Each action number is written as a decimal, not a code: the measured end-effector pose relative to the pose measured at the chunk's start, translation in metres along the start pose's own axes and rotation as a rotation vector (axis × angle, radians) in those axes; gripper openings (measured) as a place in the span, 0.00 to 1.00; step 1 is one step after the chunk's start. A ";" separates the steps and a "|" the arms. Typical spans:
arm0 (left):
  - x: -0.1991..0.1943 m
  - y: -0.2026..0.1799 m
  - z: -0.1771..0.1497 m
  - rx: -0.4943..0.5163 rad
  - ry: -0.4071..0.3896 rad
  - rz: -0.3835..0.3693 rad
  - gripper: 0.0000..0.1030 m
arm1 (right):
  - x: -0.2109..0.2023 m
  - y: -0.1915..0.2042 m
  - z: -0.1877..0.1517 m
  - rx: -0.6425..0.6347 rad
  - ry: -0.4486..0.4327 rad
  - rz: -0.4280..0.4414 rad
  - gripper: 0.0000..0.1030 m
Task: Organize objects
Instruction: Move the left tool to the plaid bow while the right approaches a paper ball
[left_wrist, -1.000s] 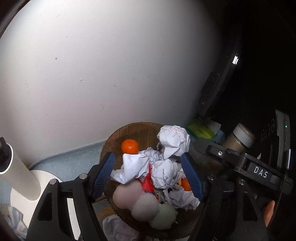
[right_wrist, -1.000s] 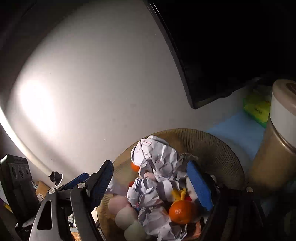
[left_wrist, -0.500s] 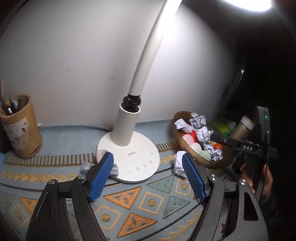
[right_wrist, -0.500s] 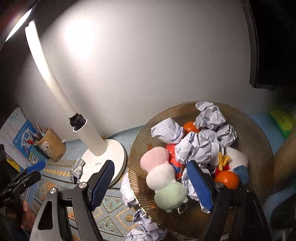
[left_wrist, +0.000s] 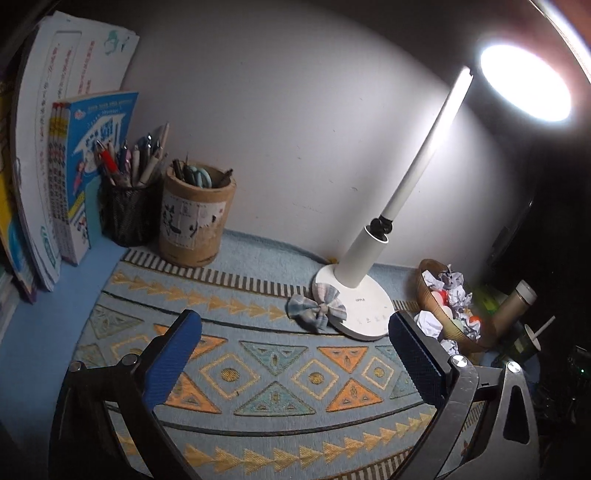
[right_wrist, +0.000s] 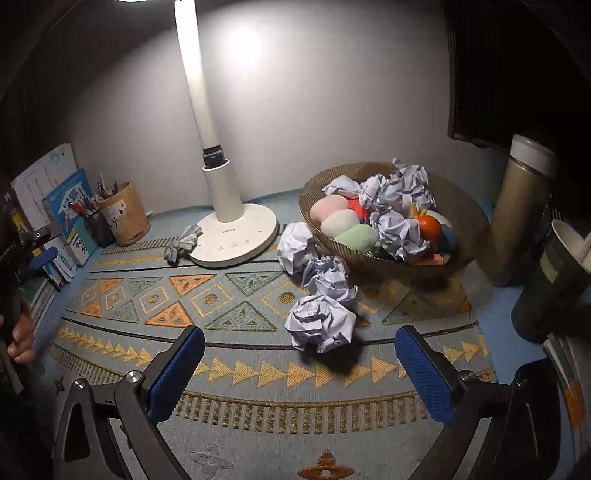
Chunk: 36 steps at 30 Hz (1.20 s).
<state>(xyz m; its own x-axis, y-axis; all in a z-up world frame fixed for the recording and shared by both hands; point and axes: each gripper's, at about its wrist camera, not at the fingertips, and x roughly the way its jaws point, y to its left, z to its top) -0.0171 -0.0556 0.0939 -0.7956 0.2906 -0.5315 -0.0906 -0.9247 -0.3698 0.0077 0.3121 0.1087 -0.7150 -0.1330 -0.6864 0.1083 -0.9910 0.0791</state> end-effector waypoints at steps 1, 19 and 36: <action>0.012 -0.005 -0.008 0.017 0.013 0.002 0.99 | 0.006 -0.007 -0.003 0.029 0.007 -0.025 1.00; 0.088 -0.002 -0.055 -0.002 0.188 0.015 0.99 | 0.048 -0.041 -0.029 0.128 0.015 -0.095 1.00; 0.148 -0.018 -0.007 0.066 0.251 -0.009 0.99 | 0.056 -0.033 -0.011 0.169 0.045 0.024 1.00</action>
<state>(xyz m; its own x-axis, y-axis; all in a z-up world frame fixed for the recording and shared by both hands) -0.1289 0.0054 0.0171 -0.6218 0.3431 -0.7040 -0.1428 -0.9335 -0.3288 -0.0279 0.3377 0.0597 -0.6818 -0.1593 -0.7140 0.0047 -0.9769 0.2135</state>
